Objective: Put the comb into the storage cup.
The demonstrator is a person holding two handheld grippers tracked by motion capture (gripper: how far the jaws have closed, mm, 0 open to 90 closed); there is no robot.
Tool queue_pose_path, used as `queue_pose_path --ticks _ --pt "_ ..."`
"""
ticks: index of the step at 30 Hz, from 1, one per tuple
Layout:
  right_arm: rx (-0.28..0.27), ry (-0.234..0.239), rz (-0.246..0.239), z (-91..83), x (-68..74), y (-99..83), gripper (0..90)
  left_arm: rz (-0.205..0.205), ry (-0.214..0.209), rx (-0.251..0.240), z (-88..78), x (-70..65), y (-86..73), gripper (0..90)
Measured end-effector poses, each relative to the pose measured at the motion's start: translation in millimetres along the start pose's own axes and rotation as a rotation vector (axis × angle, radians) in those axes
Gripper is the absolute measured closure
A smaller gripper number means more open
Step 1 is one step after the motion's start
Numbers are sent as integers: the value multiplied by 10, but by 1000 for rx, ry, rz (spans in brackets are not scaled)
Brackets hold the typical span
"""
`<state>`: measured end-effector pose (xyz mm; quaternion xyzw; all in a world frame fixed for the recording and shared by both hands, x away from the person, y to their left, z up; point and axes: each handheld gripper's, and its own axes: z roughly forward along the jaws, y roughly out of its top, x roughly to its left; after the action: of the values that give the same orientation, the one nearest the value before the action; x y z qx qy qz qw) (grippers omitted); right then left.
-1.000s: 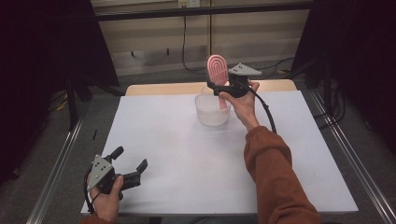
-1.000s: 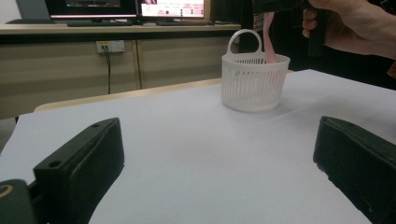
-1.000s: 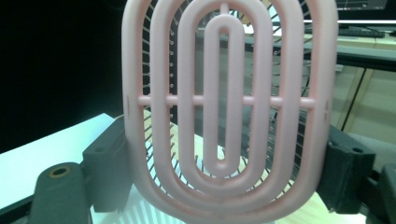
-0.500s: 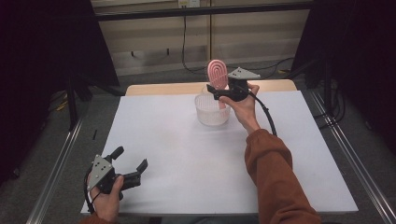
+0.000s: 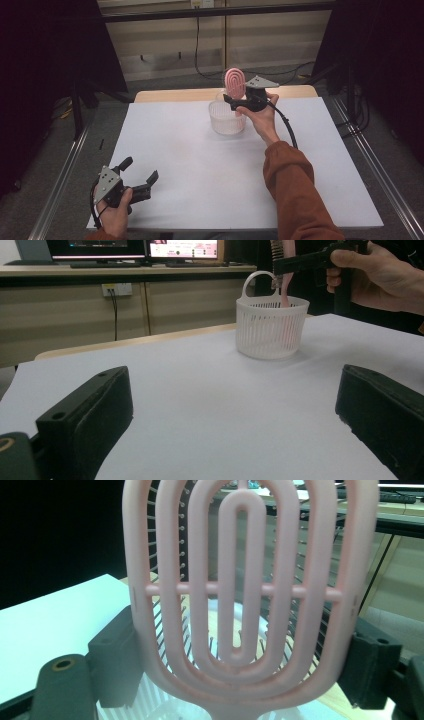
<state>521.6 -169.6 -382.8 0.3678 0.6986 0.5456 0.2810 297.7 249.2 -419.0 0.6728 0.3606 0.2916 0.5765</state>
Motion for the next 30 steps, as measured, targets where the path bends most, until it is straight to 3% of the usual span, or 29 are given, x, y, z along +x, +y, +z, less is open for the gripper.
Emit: queue_pose_path --ticks 12,30 --pt "-6 7 10 -28 -4 -93 189 -4 0 0 12 -9 -3 20" --pt "-21 55 31 60 127 -86 162 -2 3 -1 9 -6 0 19"
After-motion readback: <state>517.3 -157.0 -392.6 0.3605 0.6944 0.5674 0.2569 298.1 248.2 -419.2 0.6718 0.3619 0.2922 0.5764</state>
